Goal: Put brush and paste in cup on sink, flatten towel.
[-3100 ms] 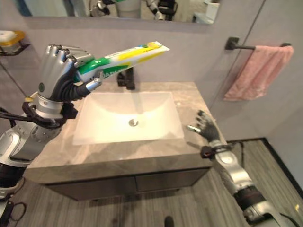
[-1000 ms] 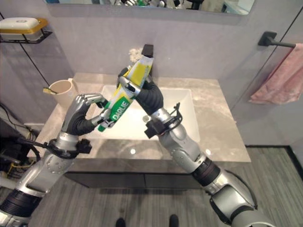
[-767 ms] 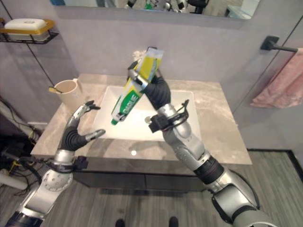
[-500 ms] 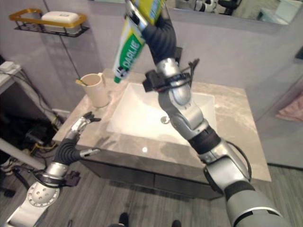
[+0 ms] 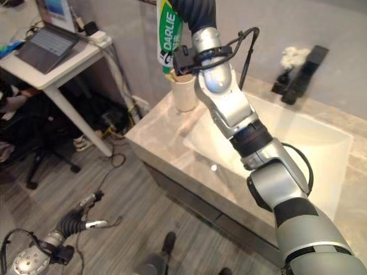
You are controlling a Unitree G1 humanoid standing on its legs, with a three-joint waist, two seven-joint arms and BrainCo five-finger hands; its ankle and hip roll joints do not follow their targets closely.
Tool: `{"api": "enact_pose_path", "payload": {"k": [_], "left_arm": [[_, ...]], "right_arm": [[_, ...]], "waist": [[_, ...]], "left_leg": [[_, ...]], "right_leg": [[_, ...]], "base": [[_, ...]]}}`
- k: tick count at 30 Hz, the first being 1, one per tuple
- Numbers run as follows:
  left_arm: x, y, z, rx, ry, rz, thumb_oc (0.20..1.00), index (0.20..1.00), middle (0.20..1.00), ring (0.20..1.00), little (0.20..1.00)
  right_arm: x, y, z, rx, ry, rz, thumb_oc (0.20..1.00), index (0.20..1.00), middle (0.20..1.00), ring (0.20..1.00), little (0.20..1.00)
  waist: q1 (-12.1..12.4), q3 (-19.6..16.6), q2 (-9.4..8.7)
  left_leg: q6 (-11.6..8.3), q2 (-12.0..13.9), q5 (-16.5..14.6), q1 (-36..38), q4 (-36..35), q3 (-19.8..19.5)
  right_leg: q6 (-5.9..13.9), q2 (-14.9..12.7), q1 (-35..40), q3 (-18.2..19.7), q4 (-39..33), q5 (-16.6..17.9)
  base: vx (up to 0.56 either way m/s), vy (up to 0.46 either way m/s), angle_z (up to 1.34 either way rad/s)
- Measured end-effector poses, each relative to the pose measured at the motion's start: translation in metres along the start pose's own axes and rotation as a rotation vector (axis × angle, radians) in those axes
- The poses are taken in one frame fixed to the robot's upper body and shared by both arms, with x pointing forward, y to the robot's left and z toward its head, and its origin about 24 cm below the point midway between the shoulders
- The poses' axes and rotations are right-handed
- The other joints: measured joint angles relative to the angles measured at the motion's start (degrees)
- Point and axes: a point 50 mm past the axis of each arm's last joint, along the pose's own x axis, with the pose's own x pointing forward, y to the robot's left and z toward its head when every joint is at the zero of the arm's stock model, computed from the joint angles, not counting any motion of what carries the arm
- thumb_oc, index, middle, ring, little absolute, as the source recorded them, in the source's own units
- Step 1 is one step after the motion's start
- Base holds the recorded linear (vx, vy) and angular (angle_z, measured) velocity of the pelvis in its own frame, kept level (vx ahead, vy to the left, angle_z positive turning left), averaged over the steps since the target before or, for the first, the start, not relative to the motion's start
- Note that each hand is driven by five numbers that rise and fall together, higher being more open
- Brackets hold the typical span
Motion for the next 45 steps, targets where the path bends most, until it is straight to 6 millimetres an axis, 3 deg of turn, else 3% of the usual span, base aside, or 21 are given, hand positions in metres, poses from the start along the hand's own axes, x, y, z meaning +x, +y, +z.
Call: {"api": "enact_pose_path", "payload": {"k": [8, 12, 14, 15, 16, 18, 19, 20, 21, 24, 27, 28, 31, 33, 34, 37, 38, 39, 40, 42, 45], "left_arm": [[0.006, 0.003, 0.001, 0.004, 0.007, 0.006, 1.000, 1.000, 1.000, 1.000, 1.000], [0.014, -0.019, 0.003, -0.028, -0.020, -0.052, 1.000, 1.000, 1.000, 1.000, 1.000], [0.023, -0.040, 0.002, 0.010, -0.021, -0.134, 1.000, 1.000, 1.000, 1.000, 1.000], [0.019, -0.045, -0.001, 0.025, -0.011, -0.153, 1.000, 1.000, 1.000, 1.000, 1.000], [0.016, -0.045, -0.003, 0.029, 0.000, -0.152, 1.000, 1.000, 1.000, 1.000, 1.000], [0.016, -0.045, -0.003, 0.083, 0.000, -0.169, 1.000, 1.000, 1.000, 1.000, 1.000], [0.017, -0.048, -0.004, 0.116, 0.002, -0.190, 1.000, 1.000, 1.000, 1.000, 1.000], [0.015, -0.052, -0.007, 0.124, 0.015, -0.209, 1.000, 1.000, 1.000, 1.000, 1.000], [0.012, -0.057, -0.011, 0.138, 0.031, -0.236, 1.000, 1.000, 1.000, 1.000, 1.000], [0.020, -0.066, -0.013, 0.112, 0.030, -0.232, 1.000, 1.000, 1.000, 1.000, 1.000], [0.021, -0.082, -0.020, 0.146, 0.050, -0.297, 1.000, 1.000, 1.000, 1.000, 1.000], [0.020, -0.086, -0.022, 0.159, 0.055, -0.315, 1.000, 1.000, 1.000, 1.000, 1.000], [0.023, -0.108, -0.019, 0.171, 0.027, -0.374, 1.000, 1.000, 1.000, 1.000, 1.000], [0.025, -0.119, -0.019, 0.153, 0.026, -0.387, 1.000, 1.000, 1.000, 1.000, 1.000], [0.029, -0.125, -0.022, 0.159, 0.040, -0.401, 1.000, 1.000, 1.000, 1.000, 1.000], [0.031, -0.130, -0.023, 0.173, 0.046, -0.421, 1.000, 1.000, 1.000, 1.000, 1.000], [0.032, -0.130, -0.026, 0.184, 0.056, -0.427, 1.000, 1.000, 1.000, 1.000, 1.000], [0.034, -0.128, -0.026, 0.197, 0.056, -0.427, 1.000, 1.000, 1.000, 1.000, 1.000], [0.030, -0.124, -0.030, 0.206, 0.073, -0.411, 1.000, 1.000, 1.000, 1.000, 1.000], [0.032, -0.123, -0.037, 0.210, 0.112, -0.388, 1.000, 1.000, 1.000, 1.000, 1.000], [0.026, -0.128, -0.042, 0.216, 0.140, -0.401, 1.000, 1.000, 1.000, 1.000, 1.000]], "right_arm": [[0.007, 0.002, 0.013, -0.062, -0.066, -0.014, 0.200, 0.200, 0.200, 0.200, 0.200], [0.009, -0.001, 0.020, -0.083, -0.101, -0.044, 0.200, 0.200, 0.200, 0.200, 0.200], [0.010, -0.008, 0.033, -0.154, -0.160, -0.031, 0.200, 0.200, 0.200, 0.200, 0.200], [0.010, -0.009, 0.036, -0.163, -0.177, -0.040, 0.200, 0.200, 0.200, 0.200, 0.200], [0.010, -0.013, 0.037, -0.164, -0.180, -0.068, 0.200, 0.200, 0.200, 0.200, 0.200], [0.012, -0.019, 0.040, -0.180, -0.191, -0.088, 0.200, 0.200, 0.200, 0.200, 0.200], [0.012, -0.018, 0.041, -0.164, -0.200, -0.094, 0.200, 0.200, 0.200, 0.200, 0.200], [0.012, -0.017, 0.041, -0.158, -0.198, -0.093, 0.200, 0.200, 0.200, 0.200, 0.200], [0.011, -0.019, 0.039, -0.157, -0.190, -0.102, 0.200, 0.200, 0.200, 0.200, 0.200], [0.011, -0.030, 0.040, -0.173, -0.192, -0.140, 0.200, 0.200, 0.200, 0.200, 0.200], [0.005, -0.044, 0.035, -0.195, -0.172, -0.183, 0.200, 0.200, 0.200, 0.200, 0.200], [0.002, -0.048, 0.030, -0.207, -0.157, -0.189, 0.200, 0.200, 0.200, 0.200, 0.200], [0.001, -0.060, 0.037, -0.254, -0.175, -0.196, 0.200, 0.200, 0.200, 0.200, 0.200], [-0.004, -0.065, 0.031, -0.265, -0.154, -0.206, 0.200, 0.200, 0.200, 0.200, 0.200], [-0.009, -0.068, 0.024, -0.271, -0.128, -0.212, 0.200, 0.200, 0.200, 0.200, 0.200], [-0.008, -0.065, 0.025, -0.246, -0.136, -0.225, 0.200, 0.200, 0.200, 0.200, 0.200], [-0.008, -0.066, 0.026, -0.244, -0.138, -0.232, 0.200, 0.200, 0.200, 0.200, 0.200], [-0.010, -0.068, 0.025, -0.246, -0.139, -0.237, 0.200, 0.200, 0.200, 0.200, 0.200], [-0.011, -0.067, 0.024, -0.244, -0.135, -0.237, 0.200, 0.200, 0.200, 0.200, 0.200], [-0.012, -0.069, 0.022, -0.246, -0.127, -0.246, 0.200, 0.200, 0.200, 0.200, 0.200], [-0.016, -0.059, 0.013, -0.215, -0.099, -0.222, 0.200, 0.200, 0.200, 0.200, 0.200]], "waist": [[-0.1, 0.2, -0.41], [-1.0, 0.7, 0.13], [-3.2, 3.9, 4.82], [-4.1, 4.7, 6.58], [-4.7, 4.7, 6.72], [-5.2, 4.8, 6.27], [-5.4, 4.9, 6.27], [-5.2, 4.8, 5.49], [-5.4, 4.7, 5.12], [-8.6, 4.9, 5.45], [-10.7, 4.4, 3.91], [-11.3, 3.7, 3.26], [-11.4, 3.1, 3.98], [-12.5, 3.0, 3.97], [-12.6, 2.9, 2.83], [-12.5, 3.0, 2.41], [-12.7, 3.2, 2.04], [-13.6, 3.5, 1.37], [-14.7, 3.4, 1.37], [-15.4, 3.9, 0.50], [-15.3, 3.9, 0.79]], "left_leg": [[1.35, -2.7, -0.3, -0.5, 0.0, -0.6], [3.00, -4.2, -0.9, 0.8, 0.0, -1.2], [7.53, -5.2, -3.9, 1.6, 5.3, -3.0], [6.78, -4.9, -3.6, 3.1, 5.3, -3.0], [7.32, -5.8, -4.0, 4.2, 5.2, -2.6], [9.02, -6.4, -4.7, 5.4, 5.1, -2.9], [9.42, -5.4, -4.9, 5.8, 4.3, -1.4], [9.48, -5.4, -4.9, 6.2, 3.9, -0.1], [9.50, -6.0, -5.1, 6.0, 4.2, 0.1], [9.57, -7.0, -6.2, 7.0, 4.5, -2.1], [8.13, -8.0, -7.8, 9.6, 4.9, -4.5], [7.47, -8.6, -8.4, 10.4, 5.5, -6.0], [5.47, -6.2, -9.6, 11.1, 6.1, -6.4], [3.03, -5.2, -10.5, 11.3, 8.0, -6.2], [0.97, -5.6, -11.9, 8.7, 14.9, -3.3], [-0.40, -5.5, -12.0, 2.6, 27.9, -0.1], [-2.38, -4.7, -11.2, -1.0, 33.8, 2.7], [-1.86, -2.2, -12.6, -1.6, 34.5, 6.0], [-0.45, 2.9, -13.3, -1.0, 29.7, 14.2], [-4.08, 8.4, -10.5, 1.2, 13.4, 11.4], [-5.37, 10.2, -7.1, 4.2, 5.6, 7.5]], "right_leg": [[0.63, -2.2, 0.3, -1.0, 0.5, -0.3], [1.08, -3.9, 1.2, -0.3, 2.3, -0.4], [1.59, -6.4, -2.1, 5.4, 16.5, -0.8], [2.41, -7.6, -4.3, 7.6, 23.6, -1.9], [2.56, -8.5, -6.2, 9.2, 28.6, -2.3], [1.65, -5.4, -8.5, 13.2, 32.8, -4.7], [0.92, -1.5, -10.7, 13.0, 30.7, -8.7], [0.24, -1.0, -11.8, 9.3, 27.9, -9.2], [-0.35, -0.9, -12.2, 5.5, 24.5, -8.1], [0.83, 1.1, -13.7, 5.5, 19.0, -4.8], [-0.59, 2.3, -12.2, 3.1, 14.4, -0.5], [-4.65, 2.3, -9.4, 2.2, 11.6, 1.3], [-7.45, 5.5, -5.4, 0.6, 6.5, 2.6], [-7.69, 6.9, -3.5, 0.5, 5.8, 0.7], [-8.94, 6.3, -1.3, 0.4, 3.6, 1.5], [-9.86, 6.6, 0.2, 0.9, 1.8, 1.3], [-10.32, 6.3, 0.6, 0.7, 1.3, 1.3], [-10.81, 6.1, 1.1, 0.2, 0.8, 1.6], [-11.61, 6.6, 1.5, -0.9, 0.6, 0.5], [-10.57, 7.4, 1.5, -0.4, 0.6, -0.1], [-9.68, 8.5, 1.9, 2.0, 0.6, -0.4]], "base": [[0.08, 0.092, 0.10], [0.07, 0.228, 0.10], [0.04, 0.219, 0.26], [0.05, 0.116, 0.12], [0.11, 0.180, -0.04], [0.14, 0.147, -0.12], [0.10, 0.072, -0.36], [0.10, 0.006, -0.45], [0.17, -0.004, -0.09], [0.18, -0.007, 0.26], [0.17, -0.094, 0.57], [0.20, -0.124, 0.47], [0.16, -0.128, 0.34], [0.05, -0.126, 0.23], [-0.01, -0.086, 0.16], [0.03, -0.041, -0.06], [0.09, 0.104, -0.02], [0.17, 0.178, 0.27], [0.11, 0.114, 0.45], [0.21, 0.151, 0.07], [0.17, 0.210, -0.52]]}}
